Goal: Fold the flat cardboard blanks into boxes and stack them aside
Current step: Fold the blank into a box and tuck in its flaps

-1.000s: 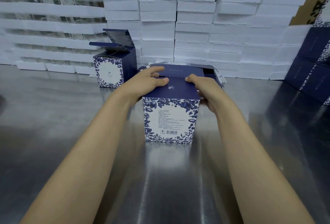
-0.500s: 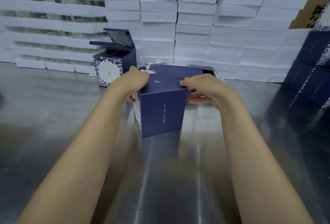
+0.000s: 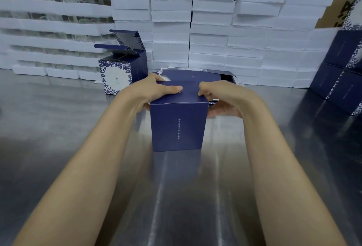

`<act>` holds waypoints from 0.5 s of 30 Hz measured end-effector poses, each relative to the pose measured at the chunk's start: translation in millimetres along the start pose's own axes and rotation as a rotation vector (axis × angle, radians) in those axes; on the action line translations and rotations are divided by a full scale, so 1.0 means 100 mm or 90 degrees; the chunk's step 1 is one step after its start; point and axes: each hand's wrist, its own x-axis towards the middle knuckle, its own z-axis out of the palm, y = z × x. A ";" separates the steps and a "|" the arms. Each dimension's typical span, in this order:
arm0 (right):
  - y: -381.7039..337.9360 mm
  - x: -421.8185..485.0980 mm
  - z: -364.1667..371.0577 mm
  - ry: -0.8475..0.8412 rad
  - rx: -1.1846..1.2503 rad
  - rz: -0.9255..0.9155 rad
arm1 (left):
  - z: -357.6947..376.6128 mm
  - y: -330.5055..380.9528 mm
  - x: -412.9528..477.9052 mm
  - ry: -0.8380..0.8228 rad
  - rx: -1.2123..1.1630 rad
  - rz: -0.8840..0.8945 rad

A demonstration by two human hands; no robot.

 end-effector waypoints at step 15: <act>0.08 0.12 0.12 0.179 0.005 -0.043 | -0.04 -0.01 -0.03 -0.104 -0.024 0.037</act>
